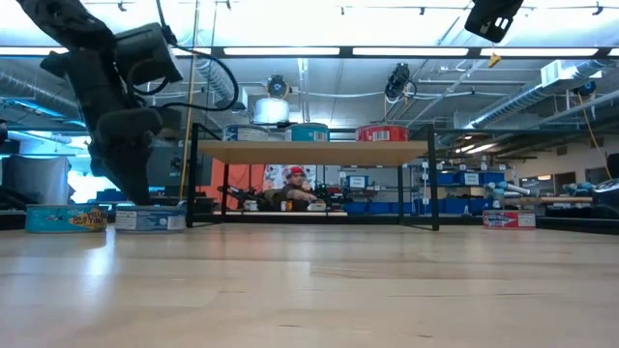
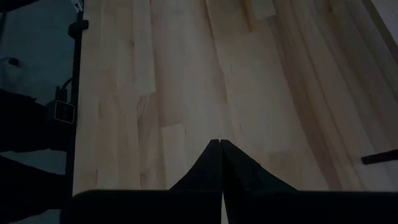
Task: Stack canned seafood by type on shelf
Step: Stack the blue tuna can on top of the other blue can on the shelf
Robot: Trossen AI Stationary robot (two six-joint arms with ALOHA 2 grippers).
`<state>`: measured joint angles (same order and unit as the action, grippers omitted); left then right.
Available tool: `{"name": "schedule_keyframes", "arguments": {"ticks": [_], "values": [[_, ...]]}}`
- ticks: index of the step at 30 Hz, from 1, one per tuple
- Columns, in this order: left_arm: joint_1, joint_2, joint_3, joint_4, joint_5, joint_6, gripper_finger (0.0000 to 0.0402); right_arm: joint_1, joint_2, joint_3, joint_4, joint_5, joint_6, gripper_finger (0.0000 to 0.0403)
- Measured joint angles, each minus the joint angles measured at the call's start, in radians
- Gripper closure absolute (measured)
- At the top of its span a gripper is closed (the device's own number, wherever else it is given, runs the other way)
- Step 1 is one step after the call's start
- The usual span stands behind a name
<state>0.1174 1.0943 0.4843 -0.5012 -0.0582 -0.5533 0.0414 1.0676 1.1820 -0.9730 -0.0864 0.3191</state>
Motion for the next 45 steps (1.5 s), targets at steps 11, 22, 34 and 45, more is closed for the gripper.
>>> {"name": "schedule_keyframes", "arguments": {"ticks": [11,22,34,45], "values": [[-0.183,0.025,-0.002,0.237,-0.063,-0.121,0.0401,0.000,0.000,0.000,0.000,-0.003,-0.015,0.0398],[-0.276,0.092,0.247,-0.139,-0.460,-0.324,0.0401,0.004,0.000,0.000,-0.001,-0.014,-0.051,0.0398],[-0.237,0.116,0.107,-0.283,-0.363,-0.516,0.0401,0.005,0.000,0.000,0.019,0.044,-0.026,0.0398],[-0.238,0.146,0.033,0.097,-0.352,-0.320,0.0401,0.064,0.026,0.000,0.087,0.126,0.060,0.0398]]}}
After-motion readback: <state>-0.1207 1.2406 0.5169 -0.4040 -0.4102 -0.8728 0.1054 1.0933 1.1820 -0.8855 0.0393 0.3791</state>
